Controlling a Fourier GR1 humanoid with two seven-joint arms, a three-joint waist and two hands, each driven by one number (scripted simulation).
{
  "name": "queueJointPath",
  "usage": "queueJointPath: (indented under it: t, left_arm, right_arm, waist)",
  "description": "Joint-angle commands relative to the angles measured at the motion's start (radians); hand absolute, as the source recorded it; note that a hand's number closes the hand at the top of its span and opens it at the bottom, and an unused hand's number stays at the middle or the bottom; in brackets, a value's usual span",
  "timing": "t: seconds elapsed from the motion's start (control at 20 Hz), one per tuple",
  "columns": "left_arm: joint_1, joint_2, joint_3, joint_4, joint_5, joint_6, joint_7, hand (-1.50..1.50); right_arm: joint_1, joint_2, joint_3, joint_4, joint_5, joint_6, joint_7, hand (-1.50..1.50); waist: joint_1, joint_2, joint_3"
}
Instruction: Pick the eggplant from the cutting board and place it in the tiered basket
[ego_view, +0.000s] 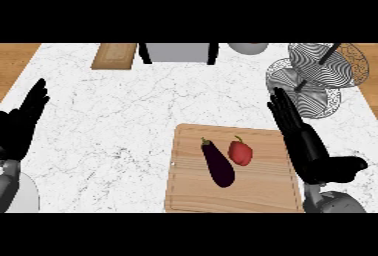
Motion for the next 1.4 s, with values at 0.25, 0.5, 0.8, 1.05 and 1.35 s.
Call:
queueJointPath:
  t: [0.25, 0.5, 0.8, 1.05, 1.35]
  left_arm:
    - [-0.078, -0.239, -0.111, -0.119, -0.022, 0.08, -0.104, 0.0]
    - [-0.075, -0.299, -0.162, -0.111, -0.039, 0.106, -0.078, 0.0]
    - [-0.034, -0.347, -0.199, -0.14, -0.083, 0.167, -0.068, 0.0]
    - [-0.063, -0.365, -0.198, -0.112, -0.096, 0.182, -0.064, 0.0]
    - [-0.039, -0.361, -0.205, -0.135, -0.106, 0.19, -0.047, 0.0]
  right_arm:
    - [-0.3, 0.055, -0.067, 0.164, -0.379, 0.377, 0.038, 1.5]
    - [-0.246, 0.127, -0.038, 0.347, -0.548, 0.486, 0.191, -1.5]
    - [-0.375, -0.067, -0.169, 0.515, -0.77, 0.939, 0.237, -1.5]
    - [-0.522, -0.268, -0.173, 0.497, -0.588, 1.119, 0.242, -1.5]
    - [-0.644, -0.37, -0.122, 0.27, -0.292, 1.259, 0.212, -1.5]
  waist:
    - [0.072, 0.059, 0.016]
    - [0.068, 0.068, 0.018]
    - [0.038, 0.046, 0.014]
    - [0.025, 0.046, 0.012]
    - [0.019, 0.033, 0.012]
